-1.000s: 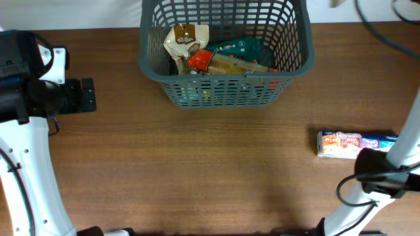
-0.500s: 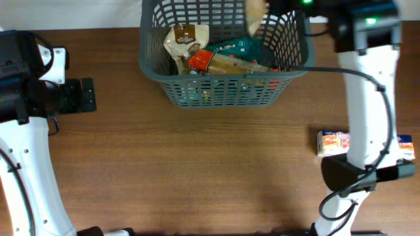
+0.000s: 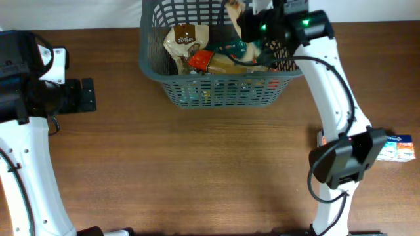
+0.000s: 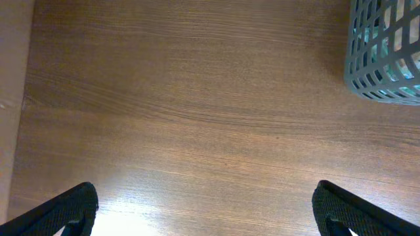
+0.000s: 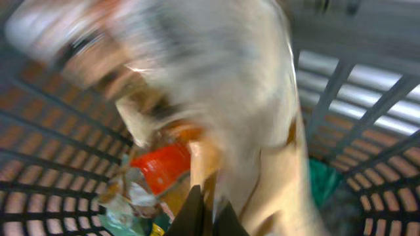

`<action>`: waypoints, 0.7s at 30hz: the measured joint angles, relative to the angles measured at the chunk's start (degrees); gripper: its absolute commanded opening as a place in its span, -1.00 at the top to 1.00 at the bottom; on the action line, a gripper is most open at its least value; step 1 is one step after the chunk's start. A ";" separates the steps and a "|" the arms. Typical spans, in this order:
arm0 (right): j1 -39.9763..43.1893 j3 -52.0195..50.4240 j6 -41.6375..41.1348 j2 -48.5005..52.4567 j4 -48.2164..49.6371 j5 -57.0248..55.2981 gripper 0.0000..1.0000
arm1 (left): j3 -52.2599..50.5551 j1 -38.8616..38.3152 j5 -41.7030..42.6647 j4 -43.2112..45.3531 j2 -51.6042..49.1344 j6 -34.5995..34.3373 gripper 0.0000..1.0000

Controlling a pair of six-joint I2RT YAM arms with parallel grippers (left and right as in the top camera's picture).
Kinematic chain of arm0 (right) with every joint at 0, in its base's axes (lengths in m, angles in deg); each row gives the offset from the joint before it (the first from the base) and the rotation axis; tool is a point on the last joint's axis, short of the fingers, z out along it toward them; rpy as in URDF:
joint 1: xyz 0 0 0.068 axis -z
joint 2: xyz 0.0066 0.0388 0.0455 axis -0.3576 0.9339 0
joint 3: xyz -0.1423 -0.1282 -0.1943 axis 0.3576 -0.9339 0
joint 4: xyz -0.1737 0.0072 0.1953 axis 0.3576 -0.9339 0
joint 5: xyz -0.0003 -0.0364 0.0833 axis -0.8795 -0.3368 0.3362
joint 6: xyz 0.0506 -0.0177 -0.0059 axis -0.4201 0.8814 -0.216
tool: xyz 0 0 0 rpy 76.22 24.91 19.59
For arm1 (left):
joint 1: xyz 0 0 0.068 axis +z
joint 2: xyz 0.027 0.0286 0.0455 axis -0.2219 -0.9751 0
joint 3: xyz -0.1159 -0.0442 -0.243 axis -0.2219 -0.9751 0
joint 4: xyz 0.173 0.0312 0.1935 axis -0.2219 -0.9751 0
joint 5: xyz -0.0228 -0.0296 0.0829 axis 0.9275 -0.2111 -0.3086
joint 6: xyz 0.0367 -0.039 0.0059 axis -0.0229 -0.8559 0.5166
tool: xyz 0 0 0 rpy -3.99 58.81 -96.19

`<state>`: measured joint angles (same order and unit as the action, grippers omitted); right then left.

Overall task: Pack container
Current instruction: 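Carry the snack bag over the basket and open the right gripper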

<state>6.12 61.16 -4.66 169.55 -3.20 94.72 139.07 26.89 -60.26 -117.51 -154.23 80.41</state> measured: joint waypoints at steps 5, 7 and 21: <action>0.00 -1.66 0.72 0.20 0.46 -0.48 0.10 | 0.00 0.00 0.00 0.02 0.00 0.00 -0.99; 0.00 -1.60 0.79 0.15 0.63 -0.61 0.10 | 0.00 0.00 0.00 0.00 0.00 0.00 -0.99; 0.02 3.63 -0.39 -10.91 -10.51 -13.79 0.01 | 0.00 0.00 0.00 0.00 0.00 0.00 -0.99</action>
<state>6.15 64.79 -5.06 158.64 -13.71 80.92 139.07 26.89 -60.26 -117.51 -154.23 80.41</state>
